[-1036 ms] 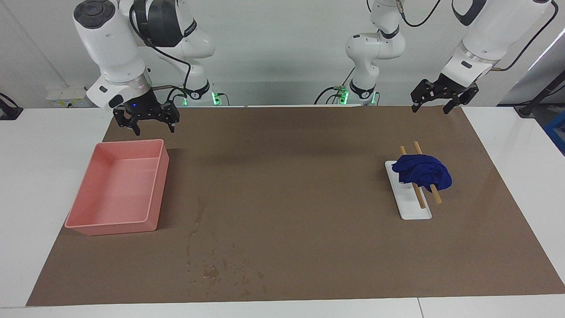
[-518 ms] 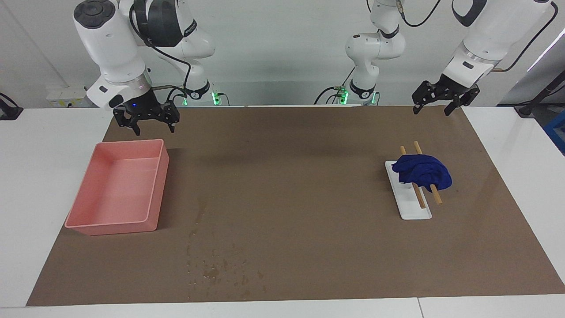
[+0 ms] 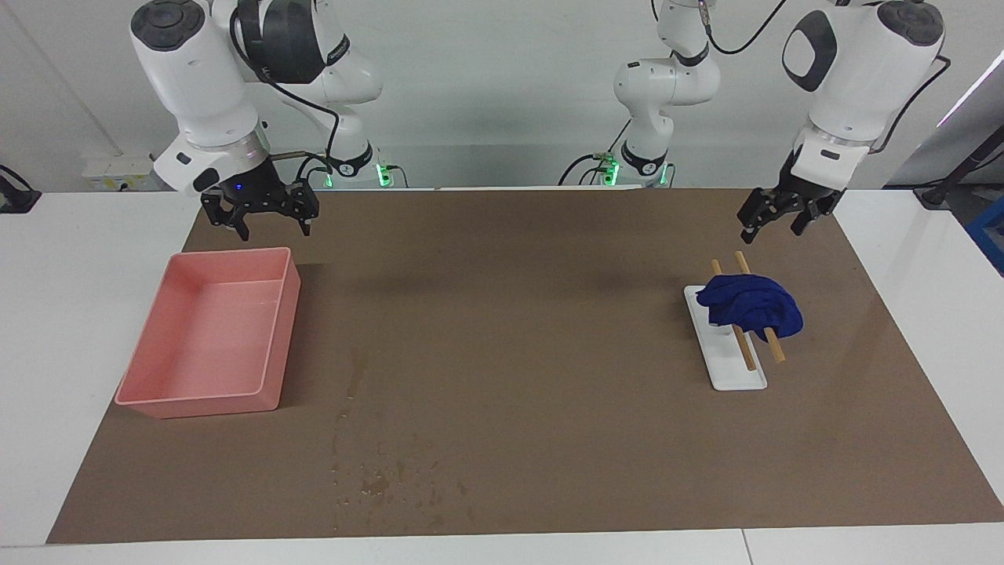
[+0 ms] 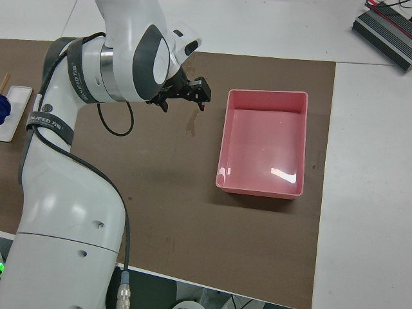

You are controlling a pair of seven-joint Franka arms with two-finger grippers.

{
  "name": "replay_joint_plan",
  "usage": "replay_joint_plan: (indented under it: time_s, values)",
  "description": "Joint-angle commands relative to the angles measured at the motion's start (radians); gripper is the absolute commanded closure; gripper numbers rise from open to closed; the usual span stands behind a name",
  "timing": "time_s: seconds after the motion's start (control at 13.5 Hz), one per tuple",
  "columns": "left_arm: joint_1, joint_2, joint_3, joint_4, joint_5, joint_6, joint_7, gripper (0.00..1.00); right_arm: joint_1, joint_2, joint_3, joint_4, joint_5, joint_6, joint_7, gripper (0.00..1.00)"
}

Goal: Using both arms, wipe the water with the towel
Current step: 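Grasp the blue towel on the white tray with the left gripper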

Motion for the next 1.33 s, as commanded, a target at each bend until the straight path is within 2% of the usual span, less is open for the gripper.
replay_joint_plan:
  time_s: [0.0, 0.37, 0.44, 0.59, 0.67, 0.96, 1.26]
  values:
    - [-0.009, 0.030, -0.009, -0.052, 0.022, 0.123, -0.171, 0.00, -0.010, -0.025, 0.007, -0.028, -0.008, 0.011, 0.006, 0.00]
    - [-0.010, 0.067, -0.009, -0.069, 0.022, 0.217, -0.309, 0.03, -0.010, -0.025, 0.007, -0.028, -0.010, 0.011, 0.005, 0.00]
    - [-0.010, 0.067, -0.009, -0.069, 0.022, 0.221, -0.315, 0.20, -0.010, -0.025, 0.007, -0.028, -0.010, 0.011, 0.005, 0.00]
    - [-0.009, 0.067, -0.010, -0.069, 0.022, 0.222, -0.315, 0.80, -0.010, -0.025, 0.007, -0.028, -0.010, 0.011, 0.005, 0.00]
    - [-0.009, 0.067, -0.010, -0.069, 0.022, 0.222, -0.312, 1.00, -0.010, -0.025, 0.007, -0.028, -0.010, 0.013, 0.005, 0.00]
    - [-0.012, 0.076, -0.010, -0.054, 0.022, 0.216, -0.292, 1.00, -0.010, -0.025, 0.007, -0.028, -0.008, 0.010, 0.003, 0.00]
    - [-0.027, 0.107, -0.015, 0.080, 0.022, 0.086, -0.292, 1.00, -0.021, -0.025, 0.001, -0.027, -0.008, 0.010, 0.002, 0.00]
